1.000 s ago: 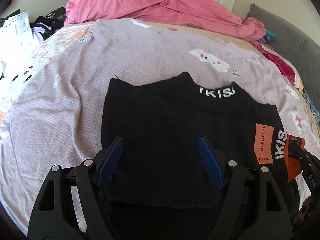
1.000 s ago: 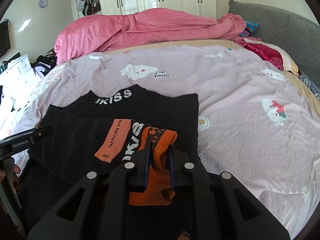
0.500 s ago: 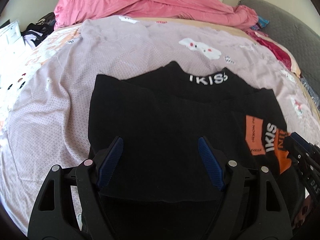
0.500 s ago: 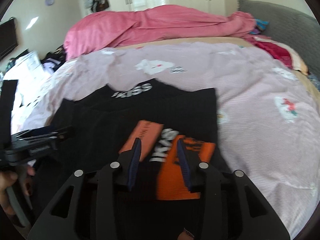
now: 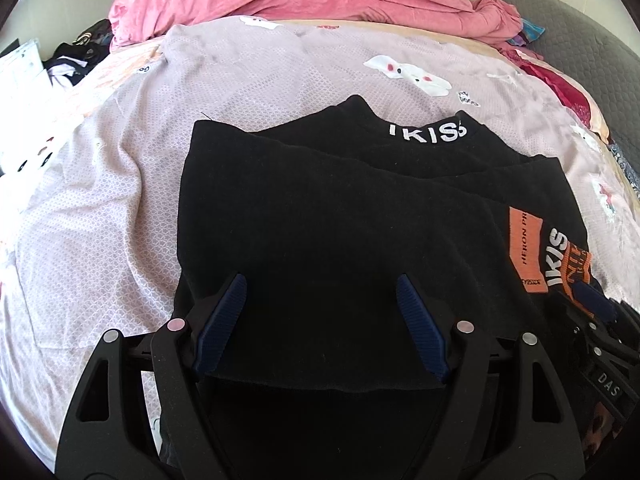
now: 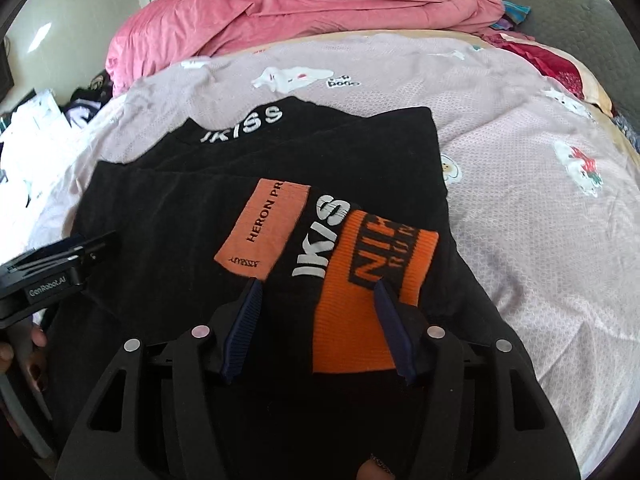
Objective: Fold small clothes
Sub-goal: 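Move both open grippers back along the shirt toward its hem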
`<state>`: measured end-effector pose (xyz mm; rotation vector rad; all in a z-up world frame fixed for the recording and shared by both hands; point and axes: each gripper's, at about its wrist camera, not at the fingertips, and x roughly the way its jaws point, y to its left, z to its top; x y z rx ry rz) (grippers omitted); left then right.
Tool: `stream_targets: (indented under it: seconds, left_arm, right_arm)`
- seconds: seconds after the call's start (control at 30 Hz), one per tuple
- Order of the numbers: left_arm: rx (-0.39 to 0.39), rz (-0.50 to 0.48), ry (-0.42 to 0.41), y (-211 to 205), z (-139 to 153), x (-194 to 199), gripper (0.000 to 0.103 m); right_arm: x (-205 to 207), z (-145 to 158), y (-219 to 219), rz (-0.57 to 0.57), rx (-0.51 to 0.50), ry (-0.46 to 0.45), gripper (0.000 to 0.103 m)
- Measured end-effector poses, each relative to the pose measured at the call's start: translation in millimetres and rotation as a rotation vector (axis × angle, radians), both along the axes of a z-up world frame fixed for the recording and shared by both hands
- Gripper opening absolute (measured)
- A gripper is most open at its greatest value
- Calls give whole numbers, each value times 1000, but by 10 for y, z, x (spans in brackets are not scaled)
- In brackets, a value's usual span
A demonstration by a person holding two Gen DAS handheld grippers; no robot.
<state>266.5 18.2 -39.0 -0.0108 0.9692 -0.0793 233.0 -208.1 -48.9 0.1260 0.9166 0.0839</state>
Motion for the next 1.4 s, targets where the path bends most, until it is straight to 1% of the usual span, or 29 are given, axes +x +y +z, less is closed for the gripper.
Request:
stream_targets:
  seconds: [0.07,0.17,0.23,0.3,0.37,0.43,0.5,0.57,0.6,0.63,0.67,0.73,0.87,1.0,1.17,1.23,1.3,1.4]
  left_arm:
    - [-9,3,-3,11,20,-21,70]
    - [-24,8,-8,40,59,-65,70]
    - [-29,11,-15,51,93,-108,70]
    - [-27,12,-21,51,127,-146,70]
    - [-20,14,-33,48,174,-195,71]
    - [-18,21,-44,52,224,-239,76]
    - [-22,32,-62,65,281,-285,79]
    - [-22,37,-82,63,336,-337,82]
    - [-20,38,-90,57,355,-351,87]
    - [-16,40,-99,51,375,-368,89]
    - [-13,39,-106,46,390,-379,89]
    - [-15,44,-118,47,419,-394,94]
    - [-17,44,-141,41,489,-436,94]
    - [-12,42,-157,44,524,-519,94]
    - [18,39,-169,56,534,-656,94]
    - [25,42,-188,70,562,-755,94]
    - [17,42,-197,93,581,-835,94]
    - [-17,51,-206,154,607,-935,94]
  right_arm:
    - [-56,19,-40,-19,31,-9,64]
    - [-163,77,-100,-44,60,-27,66]
    - [-225,132,-127,-57,61,-43,72]
    - [-288,198,-160,-75,66,-64,81]
    - [-334,263,-184,-83,79,-84,85]
    - [-361,312,-198,-89,87,-91,88]
    - [-400,379,-201,-90,89,-106,95]
    - [-433,429,-203,-87,90,-119,95]
    - [-450,453,-207,-86,89,-126,96]
    - [-465,473,-210,-90,83,-130,97]
    - [-485,499,-215,-94,71,-138,97]
    - [-518,541,-234,-98,65,-154,98]
    - [-563,580,-277,-96,74,-161,99]
    - [-631,641,-289,-91,52,-189,99]
    - [-717,707,-292,-92,46,-225,99]
    - [-745,732,-292,-83,50,-233,99]
    - [-781,765,-286,-74,48,-238,99]
    - [-827,793,-272,-69,33,-244,99]
